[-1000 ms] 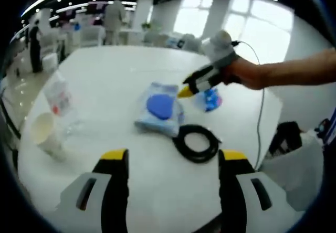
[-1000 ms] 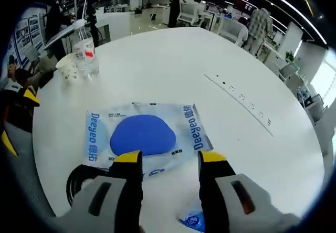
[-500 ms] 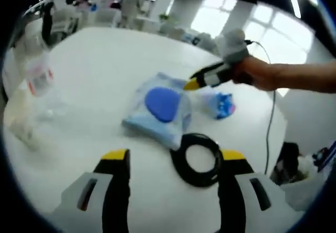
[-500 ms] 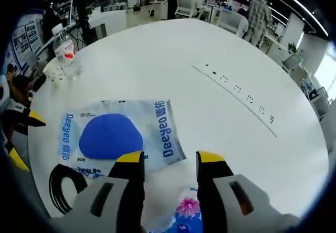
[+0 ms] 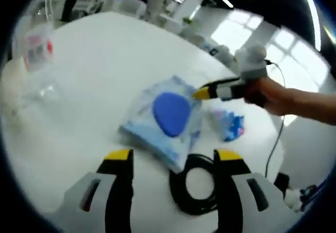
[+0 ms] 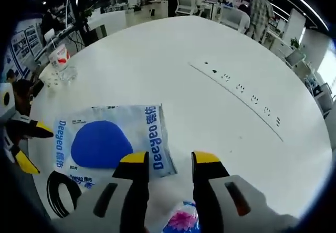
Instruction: Arrange the tabletop items into an orderly group along one side of the table until the central work area is clear of visible clutter.
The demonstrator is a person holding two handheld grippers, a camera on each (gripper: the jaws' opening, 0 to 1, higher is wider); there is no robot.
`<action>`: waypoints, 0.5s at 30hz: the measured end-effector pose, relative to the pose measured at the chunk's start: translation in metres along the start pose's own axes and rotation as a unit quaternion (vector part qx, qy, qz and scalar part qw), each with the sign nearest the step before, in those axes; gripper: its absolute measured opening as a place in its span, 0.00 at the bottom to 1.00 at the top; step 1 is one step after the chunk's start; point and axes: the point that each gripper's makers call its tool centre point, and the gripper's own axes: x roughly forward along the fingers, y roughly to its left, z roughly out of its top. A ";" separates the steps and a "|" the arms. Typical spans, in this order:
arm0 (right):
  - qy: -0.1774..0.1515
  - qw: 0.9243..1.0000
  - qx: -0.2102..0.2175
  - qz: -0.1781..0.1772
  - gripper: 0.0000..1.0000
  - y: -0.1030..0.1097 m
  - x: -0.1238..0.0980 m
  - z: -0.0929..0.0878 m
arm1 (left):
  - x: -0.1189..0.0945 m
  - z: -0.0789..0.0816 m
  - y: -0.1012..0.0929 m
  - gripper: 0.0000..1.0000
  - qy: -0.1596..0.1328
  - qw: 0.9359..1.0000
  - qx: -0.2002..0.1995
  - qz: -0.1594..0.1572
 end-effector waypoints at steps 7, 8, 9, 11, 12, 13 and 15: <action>-0.001 0.999 0.019 0.029 0.19 0.014 0.006 -0.001 | 0.017 0.000 0.001 0.46 -0.001 1.000 -0.012 0.005; -0.002 1.000 0.016 0.022 0.19 0.011 0.006 -0.001 | 0.017 0.000 0.001 0.46 -0.002 1.000 -0.011 0.009; -0.003 1.000 0.015 0.019 0.19 0.011 0.006 -0.001 | 0.017 0.000 0.001 0.46 -0.001 1.000 -0.011 0.010; -0.004 1.000 0.017 0.023 0.18 0.012 0.006 -0.001 | 0.016 -0.001 0.001 0.43 -0.001 1.000 -0.016 0.013; -0.004 1.000 0.014 0.024 0.18 0.012 0.006 -0.001 | 0.017 -0.002 0.003 0.42 -0.001 1.000 -0.017 0.017; -0.004 1.000 0.014 0.026 0.16 0.012 0.005 -0.001 | 0.018 -0.003 0.004 0.40 0.000 1.000 -0.018 0.019; -0.006 0.999 0.022 0.029 0.11 0.012 0.003 0.000 | 0.019 -0.006 0.008 0.34 0.004 0.999 -0.027 0.026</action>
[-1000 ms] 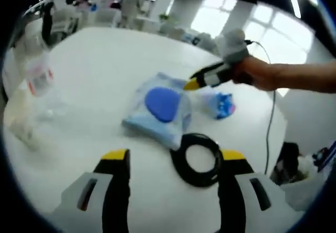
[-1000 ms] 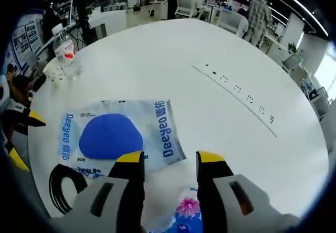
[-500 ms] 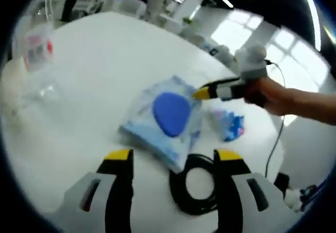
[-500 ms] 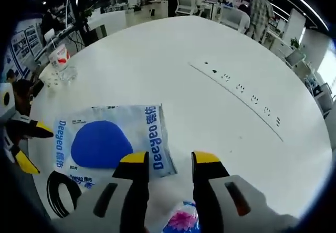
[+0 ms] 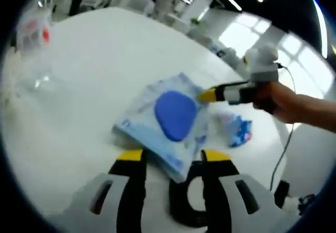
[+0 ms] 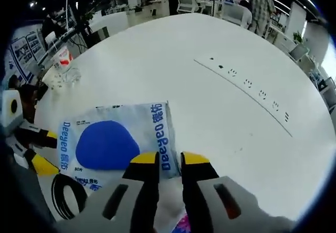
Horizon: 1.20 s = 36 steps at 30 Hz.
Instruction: Arrange the tabletop items into an orderly group along one side of the table until the central work area is clear of visible clutter.
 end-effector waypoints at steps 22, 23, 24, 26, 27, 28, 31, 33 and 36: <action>-0.025 0.999 0.043 0.008 0.00 0.017 -0.030 0.001 | -0.013 0.017 0.022 0.03 -0.014 0.999 -0.022 0.026; -0.028 0.999 0.042 0.007 0.00 0.018 -0.033 0.001 | -0.014 0.021 0.024 0.03 -0.015 0.999 -0.019 0.027; -0.031 0.999 0.043 0.007 0.00 0.019 -0.035 0.001 | -0.016 0.023 0.025 0.02 -0.017 0.999 -0.018 0.026; -0.042 0.997 0.059 0.006 0.00 0.020 -0.041 0.002 | -0.019 0.030 0.026 0.02 -0.020 0.999 -0.012 0.024; -0.049 0.996 0.068 0.007 0.00 0.022 -0.045 0.003 | -0.020 0.032 0.027 0.02 -0.022 0.999 -0.008 0.024; -0.049 0.996 0.068 0.007 0.00 0.022 -0.047 0.002 | -0.021 0.035 0.028 0.02 -0.024 0.999 -0.003 0.024; -0.051 0.997 0.063 0.003 0.00 0.026 -0.052 0.000 | -0.020 0.038 0.029 0.01 -0.023 1.000 0.006 0.020; -0.054 0.997 0.063 0.001 0.00 0.028 -0.057 -0.001 | -0.021 0.040 0.031 0.01 -0.022 0.999 0.013 0.021; -0.060 0.996 0.068 -0.002 0.00 0.031 -0.062 -0.002 | -0.023 0.045 0.032 0.01 -0.024 0.999 0.019 0.019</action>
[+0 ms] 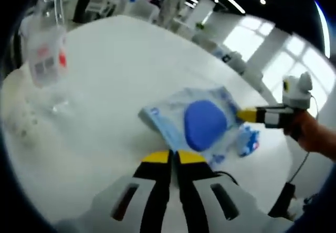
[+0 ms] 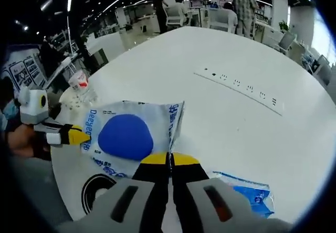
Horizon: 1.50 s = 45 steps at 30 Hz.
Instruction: Arrange the tabletop items into an orderly group along one side of the table until the central work area is clear of visible clutter.
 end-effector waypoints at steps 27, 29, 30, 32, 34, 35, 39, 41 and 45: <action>0.022 0.998 -0.045 -0.027 0.03 -0.002 0.002 -0.029 | 0.014 0.013 0.012 0.05 0.025 0.997 0.067 0.012; 0.018 0.998 -0.054 -0.031 0.04 -0.004 0.001 -0.030 | 0.018 0.014 0.012 0.07 0.029 0.997 0.070 0.012; 0.017 0.997 -0.061 -0.032 0.07 -0.005 0.000 -0.030 | 0.019 0.014 0.013 0.08 0.031 0.997 0.074 0.014; 0.020 0.997 -0.069 -0.034 0.10 -0.006 -0.001 -0.031 | 0.019 0.015 0.012 0.11 0.034 0.996 0.078 0.010; 0.022 0.997 -0.072 -0.034 0.12 -0.008 -0.003 -0.033 | 0.018 0.016 0.014 0.15 0.036 0.995 0.096 0.014; 0.021 0.997 -0.071 -0.034 0.12 -0.008 -0.004 -0.034 | 0.018 0.016 0.014 0.17 0.037 0.994 0.098 0.015; 0.023 0.997 -0.067 -0.030 0.15 -0.006 -0.006 -0.037 | 0.014 0.005 0.027 0.27 0.066 0.987 0.141 0.033; 0.022 0.997 -0.067 -0.029 0.15 -0.005 -0.006 -0.038 | 0.016 -0.006 0.028 0.32 0.093 0.982 0.163 0.027; 0.019 0.997 -0.067 -0.023 0.15 0.003 -0.007 -0.040 | 0.015 -0.012 0.028 0.41 0.103 0.976 0.193 0.022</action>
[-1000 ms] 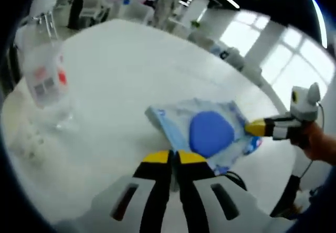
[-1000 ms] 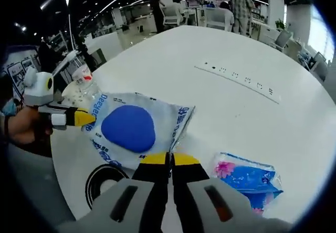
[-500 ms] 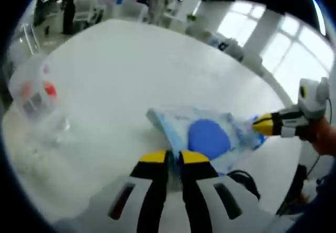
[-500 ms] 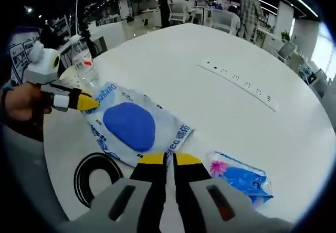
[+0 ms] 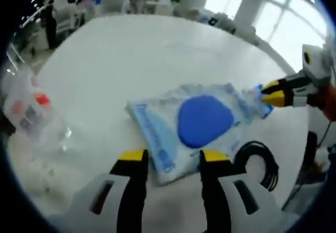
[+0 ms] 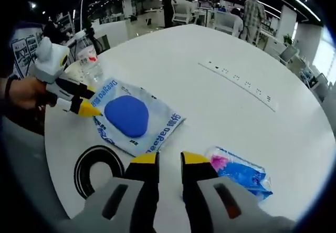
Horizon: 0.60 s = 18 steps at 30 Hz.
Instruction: Arrange the tabletop items into an orderly group along one side of the table until the central work area is clear of visible clutter.
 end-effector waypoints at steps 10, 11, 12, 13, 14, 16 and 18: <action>0.001 1.000 -0.019 0.018 0.16 0.023 -0.005 -0.002 | -0.013 -0.011 0.006 0.51 0.014 0.999 0.028 0.010; 0.001 1.000 -0.021 0.016 0.19 0.025 -0.005 -0.003 | -0.016 -0.012 0.007 0.52 0.016 0.999 0.034 0.015; 0.004 1.000 -0.021 0.012 0.22 0.025 -0.005 -0.004 | -0.018 -0.014 0.010 0.52 0.019 0.999 0.039 0.019; 0.007 1.000 -0.021 0.010 0.25 0.026 -0.005 -0.005 | -0.020 -0.015 0.012 0.53 0.020 0.999 0.043 0.022; 0.007 1.000 -0.021 0.009 0.28 0.027 -0.006 -0.006 | -0.023 -0.015 0.013 0.54 0.017 0.999 0.043 0.022; 0.006 1.000 -0.020 0.010 0.28 0.030 -0.006 -0.006 | -0.029 -0.016 0.015 0.55 0.015 0.999 0.040 0.021; 0.006 1.000 -0.019 0.011 0.30 0.033 -0.006 -0.007 | -0.034 -0.016 0.016 0.56 0.008 0.999 0.035 0.018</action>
